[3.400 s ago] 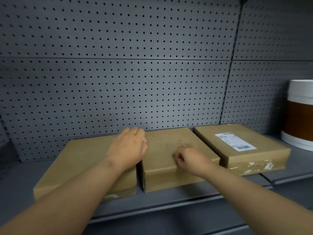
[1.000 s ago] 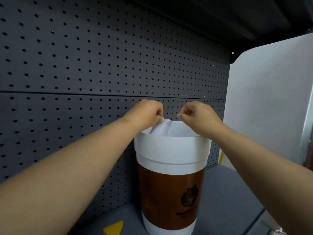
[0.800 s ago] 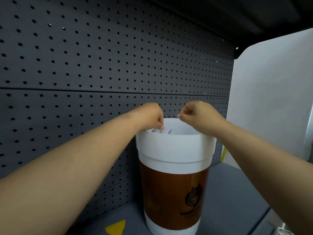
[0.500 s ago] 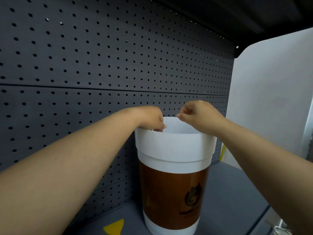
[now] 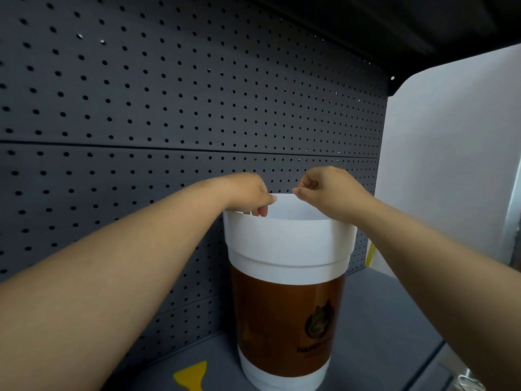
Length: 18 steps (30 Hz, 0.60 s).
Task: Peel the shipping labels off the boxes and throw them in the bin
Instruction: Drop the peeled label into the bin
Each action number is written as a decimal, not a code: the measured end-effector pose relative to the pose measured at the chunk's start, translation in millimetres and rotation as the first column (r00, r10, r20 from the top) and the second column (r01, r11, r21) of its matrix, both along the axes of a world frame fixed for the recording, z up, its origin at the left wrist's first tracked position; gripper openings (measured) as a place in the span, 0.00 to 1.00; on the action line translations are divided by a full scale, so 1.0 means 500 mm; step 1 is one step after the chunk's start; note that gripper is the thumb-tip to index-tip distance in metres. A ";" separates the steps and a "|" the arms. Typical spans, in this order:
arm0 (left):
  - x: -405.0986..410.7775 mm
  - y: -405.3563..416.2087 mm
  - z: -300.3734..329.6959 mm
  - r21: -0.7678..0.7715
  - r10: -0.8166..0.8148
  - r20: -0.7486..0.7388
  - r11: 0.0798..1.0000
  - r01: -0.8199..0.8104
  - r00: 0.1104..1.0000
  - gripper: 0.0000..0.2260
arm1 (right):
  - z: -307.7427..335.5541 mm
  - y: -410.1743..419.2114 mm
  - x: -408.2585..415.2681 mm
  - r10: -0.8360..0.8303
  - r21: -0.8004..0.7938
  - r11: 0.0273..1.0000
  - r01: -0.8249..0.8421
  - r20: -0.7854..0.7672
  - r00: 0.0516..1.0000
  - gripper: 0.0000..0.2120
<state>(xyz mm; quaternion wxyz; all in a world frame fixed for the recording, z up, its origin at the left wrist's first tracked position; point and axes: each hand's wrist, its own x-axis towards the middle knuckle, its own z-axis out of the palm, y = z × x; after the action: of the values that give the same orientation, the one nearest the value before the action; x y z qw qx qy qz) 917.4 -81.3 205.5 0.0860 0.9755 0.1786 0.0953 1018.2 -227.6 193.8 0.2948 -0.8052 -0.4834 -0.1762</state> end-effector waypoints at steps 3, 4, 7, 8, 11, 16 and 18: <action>-0.014 -0.005 0.003 0.016 0.020 0.044 1.000 -0.021 0.999 0.17 | 0.001 -0.002 -0.003 0.001 0.031 1.000 -0.001 -0.001 1.000 0.08; -0.020 -0.006 0.003 0.042 0.026 0.068 0.999 -0.029 0.997 0.17 | 0.002 -0.003 -0.005 0.004 0.045 0.999 -0.004 -0.001 1.000 0.08; -0.041 -0.004 0.001 0.140 0.035 0.138 0.989 -0.054 0.990 0.14 | 0.007 -0.007 -0.019 0.019 0.076 0.997 -0.019 0.007 1.000 0.07; -0.050 -0.005 0.000 0.164 0.044 0.167 0.984 -0.071 0.985 0.13 | 0.009 -0.008 -0.027 0.029 0.086 0.996 -0.030 0.005 1.000 0.07; -0.087 -0.014 -0.003 0.232 0.073 0.247 0.964 -0.132 0.966 0.17 | 0.013 -0.013 -0.056 0.075 0.114 0.991 -0.074 0.000 0.997 0.08; -0.176 -0.044 -0.012 0.339 0.101 0.343 0.914 -0.223 0.934 0.18 | 0.013 -0.030 -0.128 0.157 0.147 0.976 -0.157 0.013 0.987 0.08; -0.219 -0.064 -0.018 0.344 0.123 0.374 0.902 -0.261 0.919 0.18 | 0.010 -0.042 -0.161 0.193 0.152 0.970 -0.190 -0.003 0.981 0.08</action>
<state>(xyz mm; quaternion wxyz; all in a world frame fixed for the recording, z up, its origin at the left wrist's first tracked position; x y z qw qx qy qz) 808.0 -113.1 196.6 -0.0885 0.9184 0.2353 0.3055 937.9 -248.7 198.7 0.3748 -0.7316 -0.5416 -0.1760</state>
